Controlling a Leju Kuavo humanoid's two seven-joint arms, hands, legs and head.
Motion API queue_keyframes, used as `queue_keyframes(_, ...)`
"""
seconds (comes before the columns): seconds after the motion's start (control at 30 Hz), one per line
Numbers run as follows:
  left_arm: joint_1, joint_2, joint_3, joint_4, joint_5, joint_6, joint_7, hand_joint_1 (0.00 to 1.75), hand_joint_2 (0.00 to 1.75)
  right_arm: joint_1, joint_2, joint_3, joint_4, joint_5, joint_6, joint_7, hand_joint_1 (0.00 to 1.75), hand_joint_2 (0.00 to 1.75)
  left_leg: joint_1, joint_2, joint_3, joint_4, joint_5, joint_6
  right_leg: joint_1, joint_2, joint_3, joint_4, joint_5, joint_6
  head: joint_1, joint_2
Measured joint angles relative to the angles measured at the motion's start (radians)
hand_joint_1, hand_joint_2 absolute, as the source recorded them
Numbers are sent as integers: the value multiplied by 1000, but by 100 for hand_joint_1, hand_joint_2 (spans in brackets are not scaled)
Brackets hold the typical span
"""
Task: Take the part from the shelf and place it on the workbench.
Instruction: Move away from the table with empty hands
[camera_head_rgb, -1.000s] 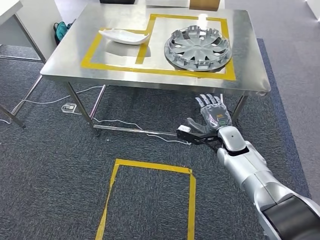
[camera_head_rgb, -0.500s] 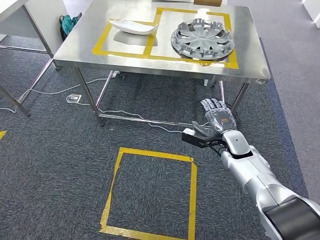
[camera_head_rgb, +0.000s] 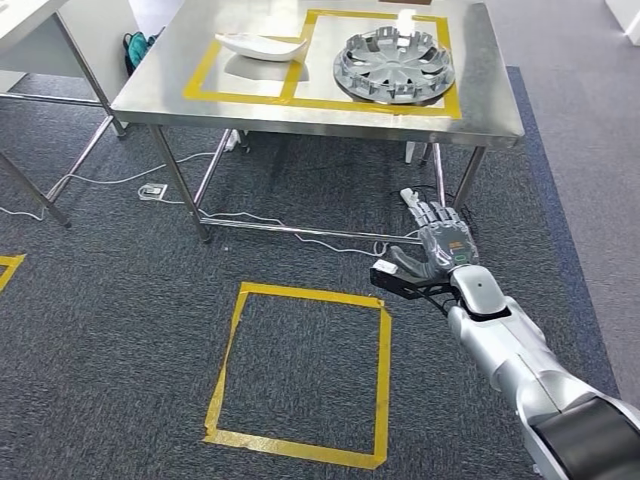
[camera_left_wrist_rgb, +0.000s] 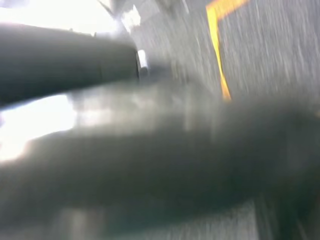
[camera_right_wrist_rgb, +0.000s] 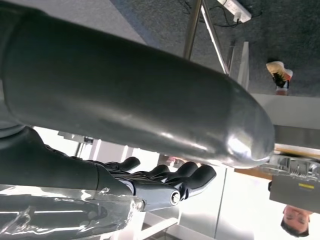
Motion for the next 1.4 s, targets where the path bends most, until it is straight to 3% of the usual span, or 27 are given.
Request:
queue_keyframes(0.07,6,-1,-1,0,-1,-1,1,0,0,1,-3,-5,0,-4,-10,-3,0,0,0,-2,33,-69,-18,12,4,1,-19,12,10,10,-1,0)
queue_keyframes(0.17,13,-2,-2,0,-2,1,1,0,0,14,-12,-12,0,-4,-32,-6,0,0,1,-4,21,-79,-16,44,3,0,-40,28,9,23,1,0)
queue_keyframes(0.23,13,-2,-3,0,-6,1,1,0,0,24,-19,-15,0,-1,-43,-4,0,0,3,-4,13,-80,-5,60,0,1,-76,108,-45,34,6,0)
queue_keyframes(0.3,13,-2,-4,0,-11,2,-1,0,0,32,-27,-21,0,0,-52,-3,0,0,3,-4,2,-80,3,67,-3,1,-128,247,-117,43,10,0)
queue_keyframes(0.33,13,-2,-4,0,-12,3,-2,0,0,36,-31,-24,1,1,-55,-4,0,0,3,-4,-3,-80,7,67,-4,1,-143,298,-138,45,10,0)
queue_keyframes(0.37,13,-2,-4,0,-14,3,-3,0,0,39,-35,-26,1,1,-57,-5,0,0,3,-4,-6,-80,10,66,-4,1,-141,313,-140,45,10,0)
queue_keyframes(0.4,12,-2,-5,0,-15,3,-3,0,0,42,-37,-28,1,2,-59,-6,0,0,3,-4,-7,-80,13,64,-5,1,-117,286,-125,45,10,0)
queue_keyframes(0.5,9,-3,-6,0,-18,2,-8,0,0,39,-41,-33,2,2,-63,-8,0,0,1,-4,-11,-78,19,55,-7,4,10,82,-60,41,10,0)
queue_keyframes(0.57,7,-2,-6,0,-20,0,-13,0,0,37,-43,-37,3,2,-67,-10,0,0,-2,-4,-18,-76,24,51,-6,7,41,22,-53,36,9,0)
queue_keyframes(0.7,7,0,-6,0,-21,0,-17,0,0,38,-46,-39,6,6,-67,-13,0,0,-6,-4,-25,-84,37,75,-6,9,33,18,-42,29,8,0)
queue_keyframes(0.9,6,1,-6,0,-21,-1,-12,0,0,37,-47,-46,8,16,-67,-10,0,0,-5,-3,-30,-101,55,48,-5,9,20,18,-32,15,8,0)
queue_keyframes(0.97,6,1,-5,0,-21,-1,-12,0,0,37,-46,-46,8,24,-68,-3,0,0,-6,-3,-36,-100,57,48,-7,8,16,18,-28,16,8,0)
queue_keyframes(1.1,6,-1,-5,0,-20,-1,-11,0,0,37,-46,-46,8,44,-68,10,0,0,-8,-2,-38,-106,64,57,-10,7,15,12,-20,27,8,0)
queue_keyframes(1.17,5,-3,-5,0,-21,0,-11,0,0,35,-47,-46,8,49,-69,14,0,0,1,-1,-31,-124,78,57,-8,9,4,29,-38,36,11,0)
queue_keyframes(1.2,5,-4,-5,0,-21,-1,-11,0,0,34,-48,-46,8,50,-69,15,0,0,6,0,-29,-131,84,56,-8,9,-13,66,-64,41,13,0)
queue_keyframes(1.27,3,-3,-5,0,-23,-1,-11,0,0,36,-49,-46,9,51,-69,16,0,0,12,1,-32,-134,88,55,-15,10,-64,195,-136,55,17,0)
queue_keyframes(1.3,3,-3,-5,0,-23,-1,-11,0,0,39,-49,-46,10,51,-69,17,0,0,15,1,-34,-134,89,53,-19,9,-86,254,-161,62,17,0)
queue_keyframes(1.33,3,-3,-5,0,-23,-1,-11,0,0,41,-49,-46,10,51,-69,17,0,0,18,0,-37,-133,91,50,-24,9,-95,284,-169,68,17,0)
queue_keyframes(1.37,2,-3,-5,0,-23,-1,-11,0,0,42,-49,-46,11,51,-69,17,0,0,22,-4,-39,-132,93,45,-29,9,-84,272,-158,75,17,0)
queue_keyframes(1.4,1,-3,-5,0,-23,-1,-11,0,0,42,-49,-46,11,51,-69,17,0,0,27,-9,-40,-130,93,38,-35,10,-53,221,-131,82,17,0)
